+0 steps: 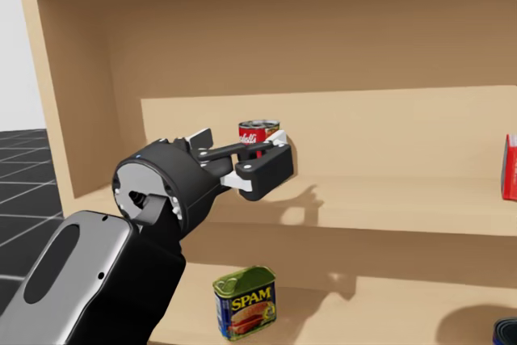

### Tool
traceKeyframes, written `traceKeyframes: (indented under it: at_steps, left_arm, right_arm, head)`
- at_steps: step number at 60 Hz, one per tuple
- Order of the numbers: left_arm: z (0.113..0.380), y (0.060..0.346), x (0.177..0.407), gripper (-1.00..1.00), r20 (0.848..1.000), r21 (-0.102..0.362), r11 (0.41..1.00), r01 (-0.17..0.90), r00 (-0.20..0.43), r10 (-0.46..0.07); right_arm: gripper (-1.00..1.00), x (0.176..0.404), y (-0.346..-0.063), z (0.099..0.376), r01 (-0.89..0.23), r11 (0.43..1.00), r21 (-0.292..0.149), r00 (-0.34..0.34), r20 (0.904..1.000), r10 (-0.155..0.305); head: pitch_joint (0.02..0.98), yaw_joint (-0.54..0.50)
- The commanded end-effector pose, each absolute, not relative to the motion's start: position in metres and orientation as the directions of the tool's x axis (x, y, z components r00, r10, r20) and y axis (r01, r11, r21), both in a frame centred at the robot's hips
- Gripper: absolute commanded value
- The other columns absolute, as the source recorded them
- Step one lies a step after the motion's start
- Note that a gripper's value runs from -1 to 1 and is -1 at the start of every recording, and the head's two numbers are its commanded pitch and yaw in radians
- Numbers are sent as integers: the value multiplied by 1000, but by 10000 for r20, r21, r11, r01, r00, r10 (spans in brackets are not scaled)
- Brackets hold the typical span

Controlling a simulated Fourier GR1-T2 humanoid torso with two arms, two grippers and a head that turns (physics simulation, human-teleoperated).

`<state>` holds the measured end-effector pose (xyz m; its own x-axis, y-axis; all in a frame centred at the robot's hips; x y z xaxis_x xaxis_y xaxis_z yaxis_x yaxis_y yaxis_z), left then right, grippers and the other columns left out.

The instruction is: Find the tomato soup can on the shelf and bring it to me.

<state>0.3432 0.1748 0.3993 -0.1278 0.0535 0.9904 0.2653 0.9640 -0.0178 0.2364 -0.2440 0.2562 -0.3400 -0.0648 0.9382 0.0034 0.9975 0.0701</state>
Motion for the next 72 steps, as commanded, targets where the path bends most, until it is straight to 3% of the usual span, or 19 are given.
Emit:
traceKeyframes:
  at_steps: [1,31,34,37,38,39,40,41,46,53,63,72]
  left_arm:
    - [383,165,363,-1000,9991,-192,9704,2409,410,95]
    - [392,150,389,-1000,9998,176,9894,1441,-2,-177]
    - [393,149,391,-783,9996,280,9904,1356,-47,-276]
    - [393,148,392,-446,9993,365,9907,1312,-33,-363]
    - [393,148,392,-61,9991,423,9906,1299,-31,-422]
    - [393,148,392,82,9990,455,9907,1285,-32,-454]
    - [393,147,392,454,9989,460,9907,1280,-38,-459]
    - [393,147,392,707,9988,480,9907,1275,-41,-479]
    - [392,147,391,870,9983,586,9897,1306,-81,-580]
    - [394,148,384,937,9967,775,9884,1306,-357,-734]
    - [402,151,366,945,9923,994,9854,1384,-874,-879]
    - [412,159,338,930,9864,1163,9839,1353,-1318,-985]
  right_arm:
    - [-1000,236,-245,257,41,9973,732,-3423,9372,-674]
    - [-1000,236,-246,258,66,9971,757,-3413,9374,-690]
    - [-1000,236,-247,258,68,9971,755,-3405,9377,-687]
    - [-1000,236,-247,258,63,9971,754,-3383,9385,-688]
    - [-1000,236,-247,258,63,9972,744,-3377,9388,-679]
    - [-1000,236,-247,258,65,9972,739,-3377,9388,-674]
    - [-1000,236,-247,258,67,9973,735,-3377,9389,-669]
    - [-1000,236,-247,258,69,9973,729,-3375,9390,-663]
    - [-1000,236,-247,258,78,9974,722,-3368,9393,-653]
    - [-1000,236,-247,258,84,9974,713,-3366,9395,-643]
    - [-1000,236,-247,257,97,9973,728,-3369,9393,-653]
    - [-1000,236,-247,257,115,9973,731,-3377,9390,-650]
  head:
    - [251,242]
    - [253,242]
    - [253,243]
    - [253,243]
    - [253,242]
    - [254,242]
    - [254,242]
    - [254,241]
    - [254,240]
    - [255,240]
    - [257,241]
    - [258,242]
